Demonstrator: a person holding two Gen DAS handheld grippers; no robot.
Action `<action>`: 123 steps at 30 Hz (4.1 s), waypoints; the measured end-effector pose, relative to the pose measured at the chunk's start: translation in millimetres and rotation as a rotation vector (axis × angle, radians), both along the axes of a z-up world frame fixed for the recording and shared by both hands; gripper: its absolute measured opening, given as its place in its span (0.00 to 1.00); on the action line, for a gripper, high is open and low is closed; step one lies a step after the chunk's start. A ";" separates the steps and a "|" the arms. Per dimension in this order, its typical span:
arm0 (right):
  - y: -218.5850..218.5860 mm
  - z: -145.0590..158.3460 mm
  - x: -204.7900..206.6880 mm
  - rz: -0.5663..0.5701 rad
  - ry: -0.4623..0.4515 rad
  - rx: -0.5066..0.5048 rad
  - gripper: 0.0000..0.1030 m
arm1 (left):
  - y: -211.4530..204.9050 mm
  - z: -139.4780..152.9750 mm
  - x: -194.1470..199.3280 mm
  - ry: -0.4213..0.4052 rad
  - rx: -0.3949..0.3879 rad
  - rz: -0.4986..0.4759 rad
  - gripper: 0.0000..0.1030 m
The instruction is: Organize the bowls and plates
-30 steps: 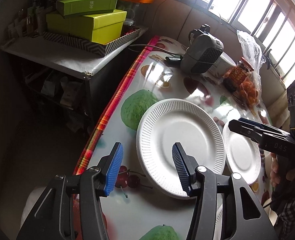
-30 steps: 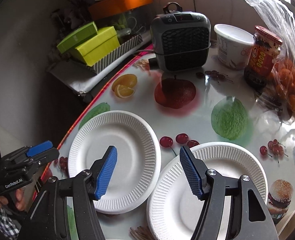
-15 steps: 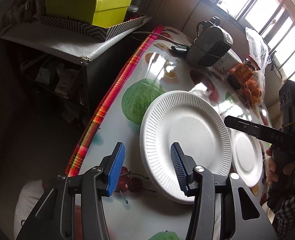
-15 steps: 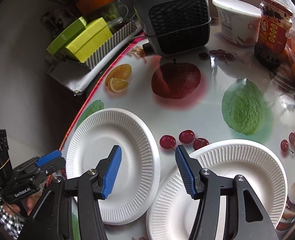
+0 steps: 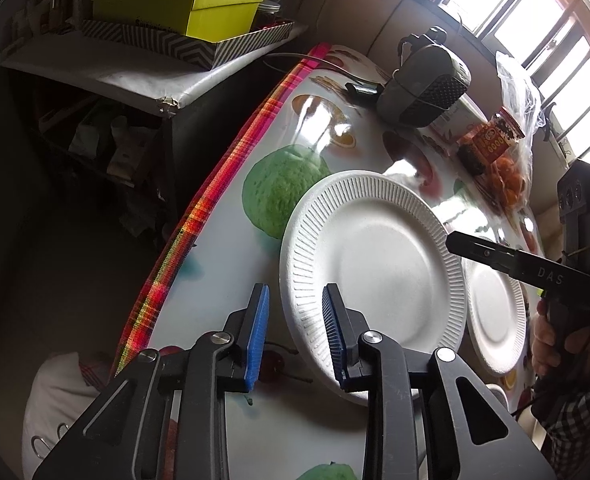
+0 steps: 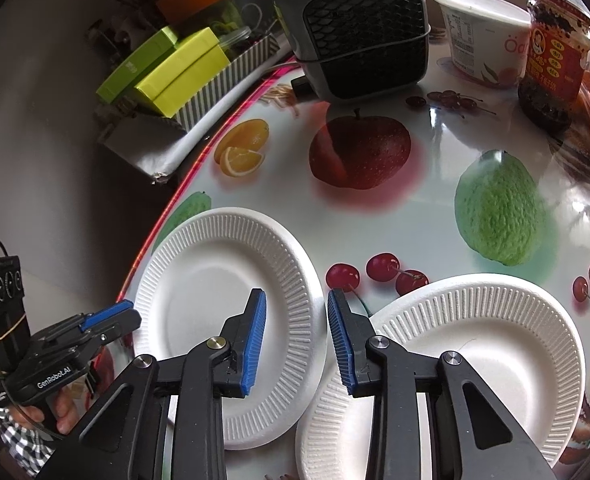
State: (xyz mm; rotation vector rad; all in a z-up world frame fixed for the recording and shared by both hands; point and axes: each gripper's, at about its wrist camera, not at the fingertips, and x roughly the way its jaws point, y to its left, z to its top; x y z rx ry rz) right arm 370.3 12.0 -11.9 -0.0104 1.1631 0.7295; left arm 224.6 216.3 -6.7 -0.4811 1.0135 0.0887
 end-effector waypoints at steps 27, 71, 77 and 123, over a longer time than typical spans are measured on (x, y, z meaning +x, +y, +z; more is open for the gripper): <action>-4.4 2.2 -6.0 -0.027 0.019 0.017 0.19 | 2.5 10.8 -4.7 -0.005 0.023 0.013 0.16; -119.7 55.2 -123.0 -0.157 -0.008 0.051 0.19 | -82.6 50.5 -69.6 -0.091 0.000 -0.169 0.16; -138.7 51.1 -141.3 -0.171 -0.003 0.043 0.19 | -98.1 49.3 -78.1 -0.088 -0.004 -0.198 0.16; -176.0 18.6 -179.9 -0.176 0.069 -0.030 0.21 | -142.7 18.6 -99.4 0.024 0.024 -0.289 0.16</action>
